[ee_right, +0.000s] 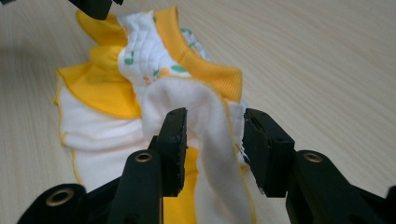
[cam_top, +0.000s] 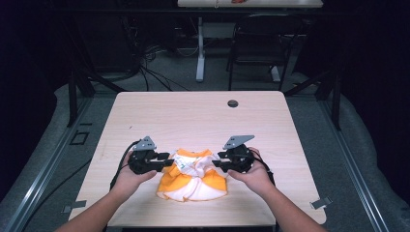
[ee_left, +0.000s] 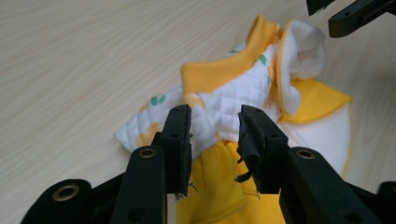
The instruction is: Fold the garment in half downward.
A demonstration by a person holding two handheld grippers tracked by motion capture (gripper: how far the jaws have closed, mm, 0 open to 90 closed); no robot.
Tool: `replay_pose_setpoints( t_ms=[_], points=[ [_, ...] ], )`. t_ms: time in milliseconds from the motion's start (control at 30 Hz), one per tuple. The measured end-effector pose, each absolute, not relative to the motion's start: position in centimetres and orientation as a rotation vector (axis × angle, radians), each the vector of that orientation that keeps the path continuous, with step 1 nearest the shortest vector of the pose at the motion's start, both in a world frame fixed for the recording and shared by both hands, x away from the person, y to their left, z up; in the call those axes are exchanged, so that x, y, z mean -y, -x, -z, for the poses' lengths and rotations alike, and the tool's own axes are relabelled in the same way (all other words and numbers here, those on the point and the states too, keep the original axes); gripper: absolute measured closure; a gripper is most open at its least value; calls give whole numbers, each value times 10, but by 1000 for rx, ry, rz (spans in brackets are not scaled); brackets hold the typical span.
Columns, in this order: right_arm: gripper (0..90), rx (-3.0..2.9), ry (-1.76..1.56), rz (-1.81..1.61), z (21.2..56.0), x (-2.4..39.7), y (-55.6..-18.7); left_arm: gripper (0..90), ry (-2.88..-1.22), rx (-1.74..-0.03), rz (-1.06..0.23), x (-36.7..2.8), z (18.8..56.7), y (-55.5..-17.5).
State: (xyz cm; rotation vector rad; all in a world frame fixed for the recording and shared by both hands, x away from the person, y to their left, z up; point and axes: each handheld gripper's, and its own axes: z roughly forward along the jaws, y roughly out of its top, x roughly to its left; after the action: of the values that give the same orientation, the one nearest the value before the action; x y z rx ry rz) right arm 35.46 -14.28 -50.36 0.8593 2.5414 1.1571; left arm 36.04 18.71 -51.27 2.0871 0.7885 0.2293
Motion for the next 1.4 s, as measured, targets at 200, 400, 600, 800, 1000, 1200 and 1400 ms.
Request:
replay_pose_setpoints(
  t_ms=[200, 400, 600, 800, 1000, 1200, 1400],
  points=[
    [730, -2490, -929, -1159, 497, 142, -370, 808, -2079, -860, -238, -186, 512, -380],
    [898, -2494, -968, -1057, 513, 132, -387, 897, -2085, -917, -208, -178, 524, -396],
    [900, -2530, -1015, -1032, 528, 126, -398, 900, -2113, -920, -186, -171, 531, -399],
    [900, -2568, -968, -1057, 525, 123, -390, 900, -2131, -879, -158, -170, 526, -391],
    [900, -2579, -914, -1087, 515, 126, -375, 900, -2128, -838, -144, -173, 519, -379],
    [900, -2598, -863, -1113, 509, 125, -361, 900, -2137, -792, -118, -174, 514, -364],
    [900, -2652, -807, -1107, 513, 122, -344, 900, -2156, -750, -91, -174, 515, -347]
  ],
)
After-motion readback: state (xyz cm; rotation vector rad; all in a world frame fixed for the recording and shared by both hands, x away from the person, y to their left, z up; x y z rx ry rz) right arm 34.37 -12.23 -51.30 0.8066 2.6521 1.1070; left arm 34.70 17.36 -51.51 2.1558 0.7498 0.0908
